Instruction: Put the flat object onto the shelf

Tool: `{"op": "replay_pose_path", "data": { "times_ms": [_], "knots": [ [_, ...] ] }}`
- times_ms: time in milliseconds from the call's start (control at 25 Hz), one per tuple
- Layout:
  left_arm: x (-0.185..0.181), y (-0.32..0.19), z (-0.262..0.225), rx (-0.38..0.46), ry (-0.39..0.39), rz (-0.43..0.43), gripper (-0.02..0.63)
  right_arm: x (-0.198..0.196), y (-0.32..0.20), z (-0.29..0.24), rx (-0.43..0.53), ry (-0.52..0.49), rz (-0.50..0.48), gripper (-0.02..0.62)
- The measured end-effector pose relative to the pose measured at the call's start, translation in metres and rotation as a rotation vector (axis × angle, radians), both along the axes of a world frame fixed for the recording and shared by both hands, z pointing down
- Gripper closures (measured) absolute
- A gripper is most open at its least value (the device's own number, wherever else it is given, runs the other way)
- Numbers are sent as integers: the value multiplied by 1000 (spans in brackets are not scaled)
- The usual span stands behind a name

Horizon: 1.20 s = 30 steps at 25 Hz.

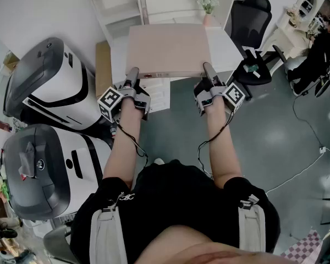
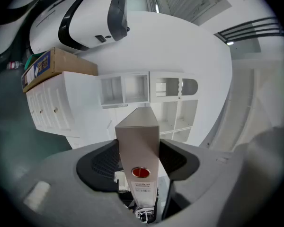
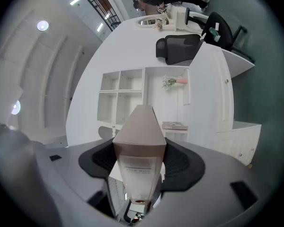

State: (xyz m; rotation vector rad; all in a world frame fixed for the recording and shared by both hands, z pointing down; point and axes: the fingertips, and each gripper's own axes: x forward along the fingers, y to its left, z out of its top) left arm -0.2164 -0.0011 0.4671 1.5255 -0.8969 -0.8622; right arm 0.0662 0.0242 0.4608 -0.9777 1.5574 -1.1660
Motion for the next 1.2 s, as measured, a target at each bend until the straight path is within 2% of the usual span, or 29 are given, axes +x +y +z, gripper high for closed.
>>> {"op": "replay_pose_path", "data": {
  "times_ms": [720,1200],
  "knots": [
    [-5,6,13,-22,10,3,342,-2,-4,9,-3,7,-3,316],
    [-32,-26,14,8,22,70,342,-31,-23,6,32,19,49,316]
  ]
}}
